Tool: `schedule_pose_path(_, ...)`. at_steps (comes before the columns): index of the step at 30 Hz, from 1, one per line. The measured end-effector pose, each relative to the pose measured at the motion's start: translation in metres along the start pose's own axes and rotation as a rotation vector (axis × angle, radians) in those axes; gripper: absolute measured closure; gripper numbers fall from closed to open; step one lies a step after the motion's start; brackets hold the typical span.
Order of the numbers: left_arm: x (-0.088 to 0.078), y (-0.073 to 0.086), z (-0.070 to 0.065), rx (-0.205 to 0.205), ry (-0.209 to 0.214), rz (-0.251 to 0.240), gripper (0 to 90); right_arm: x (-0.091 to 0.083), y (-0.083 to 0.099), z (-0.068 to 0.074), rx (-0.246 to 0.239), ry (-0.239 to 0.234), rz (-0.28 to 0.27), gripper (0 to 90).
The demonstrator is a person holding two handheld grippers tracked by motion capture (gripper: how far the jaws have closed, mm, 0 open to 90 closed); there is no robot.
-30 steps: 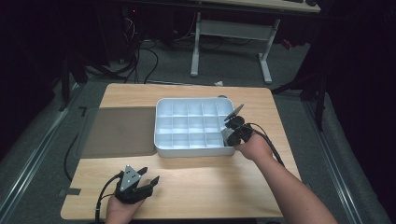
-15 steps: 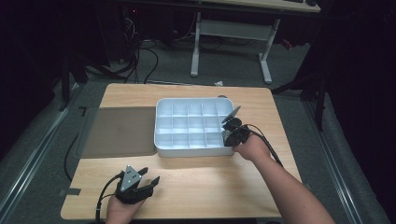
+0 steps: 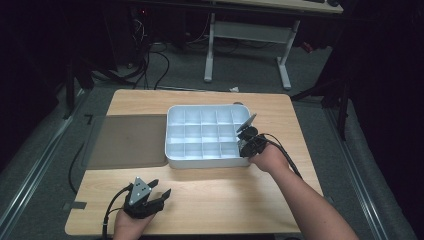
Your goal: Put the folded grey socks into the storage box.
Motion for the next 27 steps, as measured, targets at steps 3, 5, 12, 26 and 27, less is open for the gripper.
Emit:
schedule_pose_path(3,0.000,0.000,0.000,0.000,0.002,0.001,41.8,-0.001,0.000,0.000,0.003,0.001,0.002,66.8)
schedule_pose_path(5,0.000,0.000,0.000,0.000,0.002,0.000,41.8,-0.001,0.000,0.001,0.004,-0.001,0.004,65.4)
schedule_pose_path(12,0.000,0.000,0.000,-0.002,0.005,0.002,41.8,-0.002,-0.002,0.001,-0.001,-0.001,-0.001,63.2)
schedule_pose_path(26,0.002,0.001,-0.002,-0.002,0.011,0.005,41.6,-0.013,0.000,-0.003,0.010,-0.011,-0.019,58.6)
schedule_pose_path(27,0.002,0.001,-0.002,-0.002,0.011,0.005,41.7,-0.014,0.000,-0.003,0.008,-0.014,-0.023,58.7)
Point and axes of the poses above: each handheld gripper's, and its own axes: x roughly forward along the jaws, y roughly out of its underside, z roughly to its left, the point moved 9 cm from there along x, roughly forward along the jaws, and after that the axes turned 10 degrees about y, right-handed, at the moved point
